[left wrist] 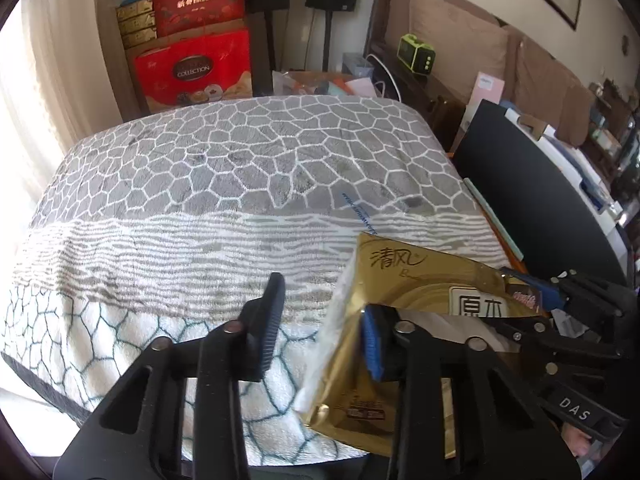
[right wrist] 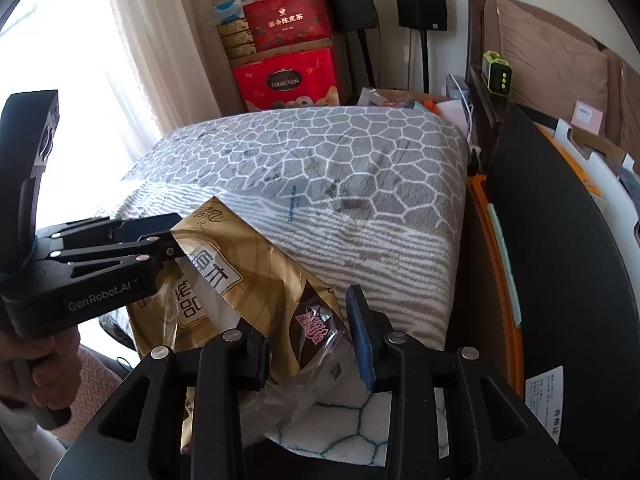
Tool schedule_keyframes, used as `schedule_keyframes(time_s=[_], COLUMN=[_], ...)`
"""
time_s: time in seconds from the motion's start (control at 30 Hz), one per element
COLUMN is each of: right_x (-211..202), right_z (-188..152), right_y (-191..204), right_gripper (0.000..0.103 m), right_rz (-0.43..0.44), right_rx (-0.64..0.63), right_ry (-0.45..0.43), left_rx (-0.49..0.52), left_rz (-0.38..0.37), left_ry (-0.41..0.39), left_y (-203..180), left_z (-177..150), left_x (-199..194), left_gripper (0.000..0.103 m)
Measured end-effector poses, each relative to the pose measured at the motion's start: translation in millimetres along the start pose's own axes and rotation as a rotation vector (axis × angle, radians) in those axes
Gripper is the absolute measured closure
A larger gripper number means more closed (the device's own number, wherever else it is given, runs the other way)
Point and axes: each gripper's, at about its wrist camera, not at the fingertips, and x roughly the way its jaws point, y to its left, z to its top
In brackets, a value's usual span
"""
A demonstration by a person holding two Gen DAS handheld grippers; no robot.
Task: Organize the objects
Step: 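Grasp the tissue packet edge with the right tool while the left tool holds it, then carry the tissue packet toward the cardboard box with both tools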
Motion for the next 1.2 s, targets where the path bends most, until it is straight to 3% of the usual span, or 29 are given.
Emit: schedule_keyframes(time_s=[0.23, 0.37, 0.5, 0.77, 0.93, 1.1, 1.2], right_x=[1.2, -0.8, -6.6, -15.1, -40.5, -56.1, -57.8], right_z=[-0.8, -0.5, 0.0, 5.2, 10.4, 13.7, 14.2], right_y=[8.5, 3.2, -0.3, -3.8, 2.1, 2.1, 2.9], right_gripper=[0.064, 0.063, 0.063, 0.063, 0.068, 0.077, 0.078], right_rz=[-0.018, -0.101, -0.175, -0.157, -0.188, -0.164, -0.158], right_rx=[-0.019, -0.038, -0.053, -0.033, -0.059, -0.052, -0.054], right_ry=[0.004, -0.012, -0.047, -0.084, -0.204, -0.271, -0.28], left_rx=[0.016, 0.005, 0.063, 0.037, 0.066, 0.107, 0.116], left_rz=[0.016, -0.011, 0.025, 0.034, 0.034, 0.044, 0.04], left_ry=[-0.008, -0.017, -0.058, -0.117, -0.164, -0.246, -0.249], left_y=[-7.0, -4.3, -18.2, -20.5, -27.0, -40.7, -43.7], left_z=[-1.0, 1.5, -0.8, 3.8, 6.3, 11.2, 12.3], left_x=[0.4, -4.1, -13.8, -27.7, -42.0, -63.4, -66.1], left_gripper=[0.084, 0.08, 0.081, 0.081, 0.081, 0.088, 0.093])
